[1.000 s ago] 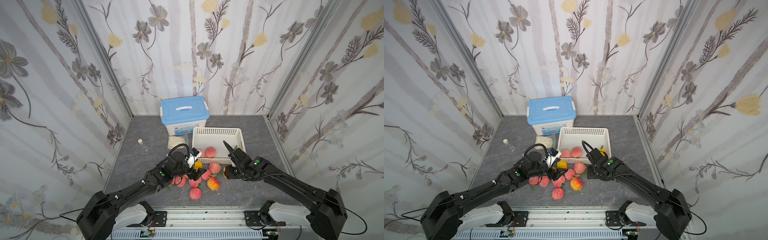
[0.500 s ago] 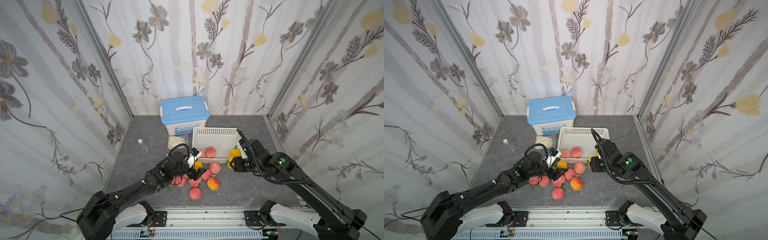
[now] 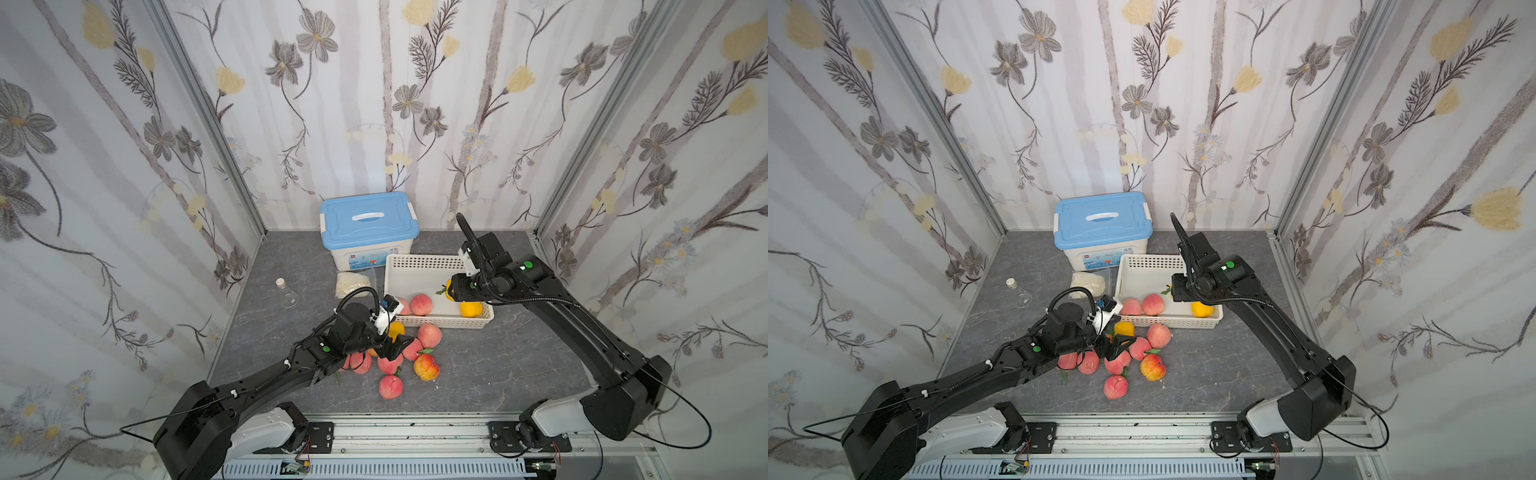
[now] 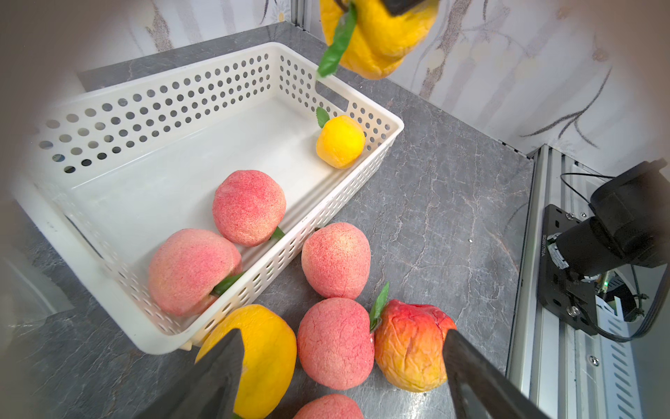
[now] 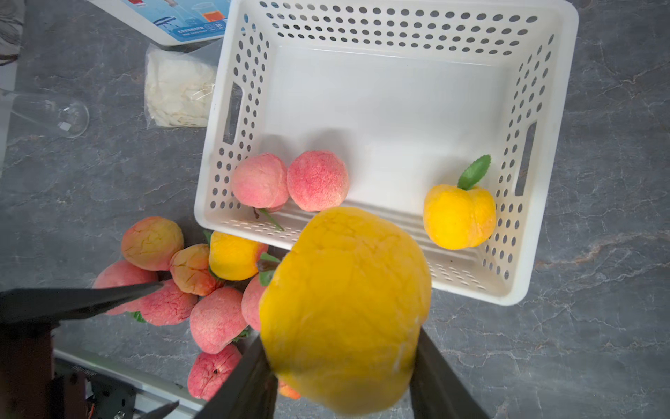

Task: Put the peaches into the basket
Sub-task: Place the peach in the basket.

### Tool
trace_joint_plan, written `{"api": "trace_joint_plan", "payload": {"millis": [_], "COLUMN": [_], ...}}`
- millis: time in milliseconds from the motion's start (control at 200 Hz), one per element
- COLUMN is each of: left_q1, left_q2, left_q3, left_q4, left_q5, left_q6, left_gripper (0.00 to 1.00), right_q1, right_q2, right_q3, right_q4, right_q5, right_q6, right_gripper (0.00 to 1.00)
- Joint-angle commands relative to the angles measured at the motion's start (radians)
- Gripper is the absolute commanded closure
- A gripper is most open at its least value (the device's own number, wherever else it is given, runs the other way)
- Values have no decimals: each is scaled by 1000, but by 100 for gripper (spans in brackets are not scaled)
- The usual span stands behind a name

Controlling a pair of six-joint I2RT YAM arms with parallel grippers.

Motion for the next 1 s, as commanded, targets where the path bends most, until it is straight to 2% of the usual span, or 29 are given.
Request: {"api": "trace_joint_plan", "payload": {"millis": [0,185,345,859,994], "left_q1": [0,0,-1,-5,-4], "left_q2": [-8,9,5,-1,6], "left_q3": [0,14,12,14,16], "left_q4": [23,7,7,0,2], "left_q5": [-18,-18,-19,-26,-24], "left_q6": [15,15,15,17,16], "left_gripper": [12,12,12,11,11], "right_q1": [-9,-7,-8,-22,-27], "right_q2": [84,210,290,391,382], "right_q3": [41,58,41,-24,-52], "right_q4": [47,104,157,251,271], "right_q5": [-5,-40,-14,17,18], "right_q6": [-55,-45,-32,-13,-12], "right_gripper": [56,55,56,56,45]}}
